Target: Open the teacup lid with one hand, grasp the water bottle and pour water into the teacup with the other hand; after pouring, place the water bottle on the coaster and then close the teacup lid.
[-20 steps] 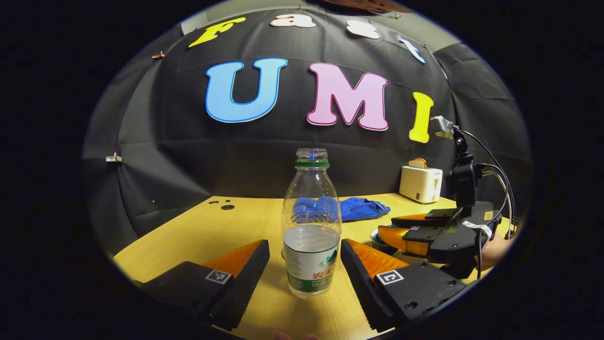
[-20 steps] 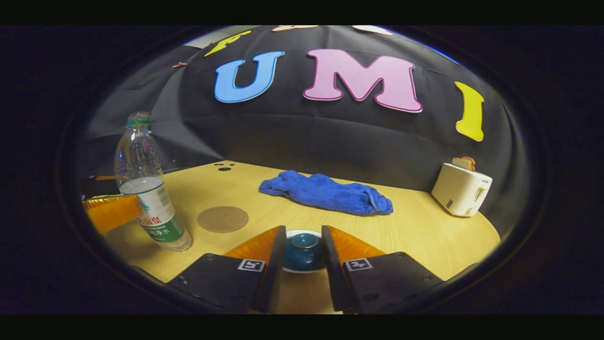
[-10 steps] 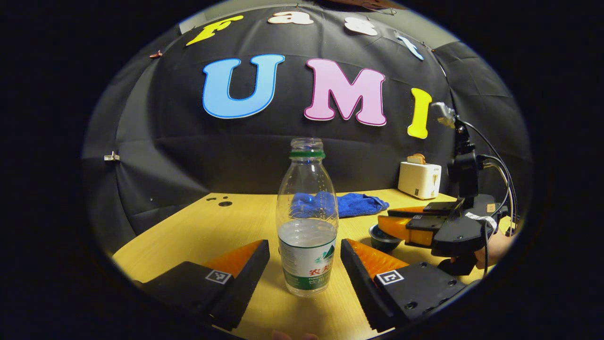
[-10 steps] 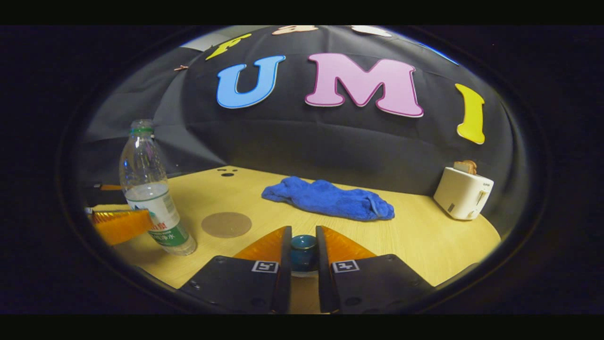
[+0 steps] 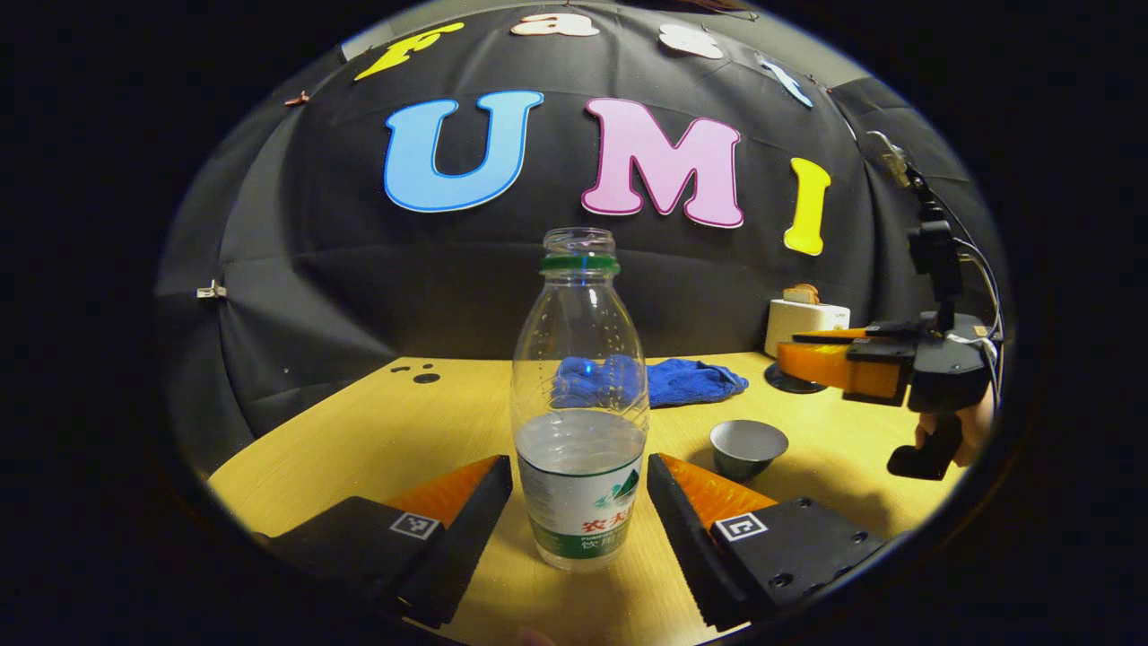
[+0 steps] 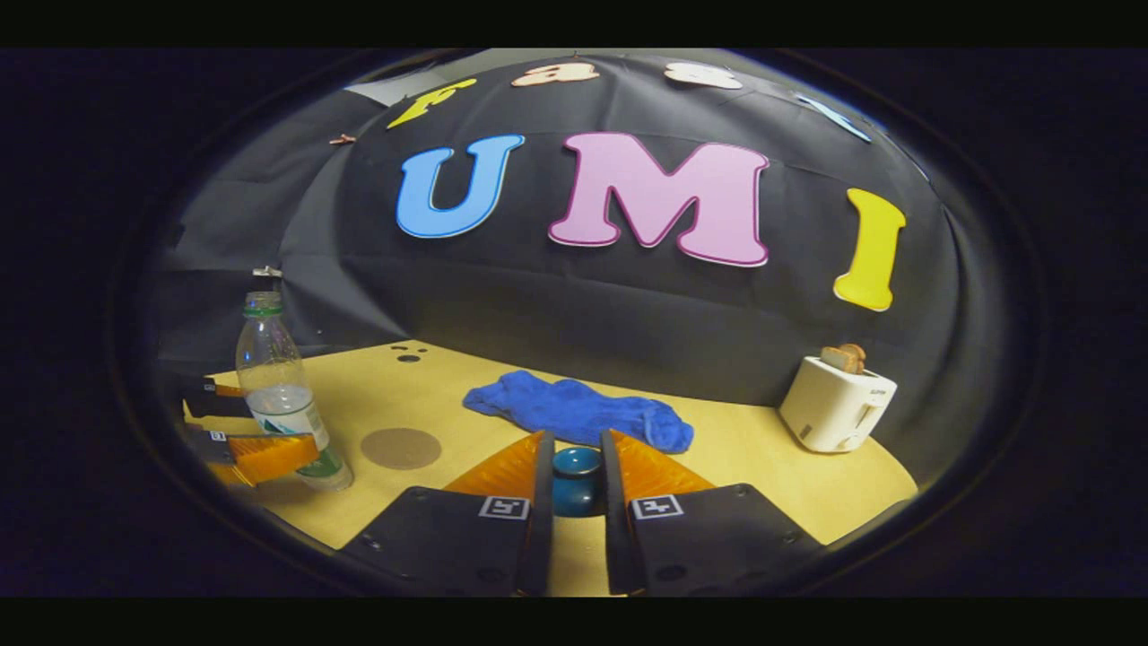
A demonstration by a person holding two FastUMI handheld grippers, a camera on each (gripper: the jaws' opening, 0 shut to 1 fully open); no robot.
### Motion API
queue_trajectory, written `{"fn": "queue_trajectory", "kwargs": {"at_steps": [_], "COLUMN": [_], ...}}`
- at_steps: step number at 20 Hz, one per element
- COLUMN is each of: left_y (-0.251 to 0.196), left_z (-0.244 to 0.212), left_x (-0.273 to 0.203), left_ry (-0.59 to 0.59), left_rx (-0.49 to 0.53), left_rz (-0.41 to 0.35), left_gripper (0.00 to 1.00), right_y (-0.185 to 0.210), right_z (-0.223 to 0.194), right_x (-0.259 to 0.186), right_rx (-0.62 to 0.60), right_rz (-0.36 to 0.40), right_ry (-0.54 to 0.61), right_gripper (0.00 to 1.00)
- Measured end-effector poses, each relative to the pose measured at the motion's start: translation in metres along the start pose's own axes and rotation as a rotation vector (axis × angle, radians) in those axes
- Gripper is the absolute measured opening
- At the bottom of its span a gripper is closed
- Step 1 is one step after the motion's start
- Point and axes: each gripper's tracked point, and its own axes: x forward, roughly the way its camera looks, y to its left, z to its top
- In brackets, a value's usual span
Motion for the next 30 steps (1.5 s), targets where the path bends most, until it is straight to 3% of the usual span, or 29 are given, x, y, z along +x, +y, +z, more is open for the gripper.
{"fn": "queue_trajectory", "kwargs": {"at_steps": [1,2,5,6,7,8,11,13,14,16,17,19,22,24,25,30], "left_y": [0.001,0.003,0.003,0.005,0.006,0.008,0.020,0.021,0.017,0.014,0.010,0.002,-0.004,-0.007,-0.011,-0.021], "left_z": [-0.001,0.001,0.003,0.007,0.013,0.022,0.033,0.037,0.037,0.029,0.024,0.019,0.019,0.027,0.029,0.033], "left_x": [-0.001,-0.001,0.003,0.005,0.006,0.008,0.019,0.028,0.032,0.040,0.043,0.049,0.060,0.060,0.059,0.069], "left_ry": [0.004,0.003,0.025,0.024,0.019,0.013,0.025,0.041,0.052,0.089,0.107,0.120,0.132,0.116,0.107,0.105], "left_rx": [0.002,0.009,0.056,0.095,0.154,0.230,0.500,0.618,0.666,0.769,0.831,0.965,1.142,1.237,1.275,1.405], "left_rz": [0.006,0.019,0.032,0.030,0.029,0.031,0.048,0.049,0.043,0.041,0.037,0.035,0.047,0.048,0.047,0.049], "left_gripper": [0.95,0.80,0.76,0.76,0.76,0.75,0.75,0.75,0.74,0.75,0.75,0.74,0.74,0.74,0.74,0.74], "right_y": [-0.006,-0.013,-0.034,-0.039,-0.045,-0.049,-0.060,-0.068,-0.072,-0.079,-0.083,-0.089,-0.097,-0.101,-0.104,-0.111], "right_z": [-0.002,-0.004,-0.009,-0.010,-0.011,-0.012,-0.011,-0.010,-0.010,-0.011,-0.012,-0.016,-0.019,-0.020,-0.021,-0.023], "right_x": [-0.003,-0.006,-0.016,-0.018,-0.020,-0.023,-0.029,-0.033,-0.035,-0.039,-0.040,-0.044,-0.049,-0.053,-0.054,-0.059], "right_rx": [-0.003,-0.006,-0.003,-0.003,-0.005,-0.006,0.001,0.007,0.012,0.021,0.021,0.022,0.029,0.033,0.035,0.040], "right_rz": [-0.008,-0.018,-0.049,-0.059,-0.068,-0.073,-0.086,-0.099,-0.105,-0.118,-0.124,-0.131,-0.144,-0.149,-0.152,-0.160], "right_ry": [0.006,0.011,0.022,0.024,0.024,0.025,0.017,0.008,0.006,-0.004,-0.008,-0.013,-0.021,-0.025,-0.026,-0.031], "right_gripper": [0.27,0.27,0.27,0.22,0.27,0.22,0.27,0.27,0.22,0.22,0.31,0.22,0.27,0.31,0.27,0.31]}}
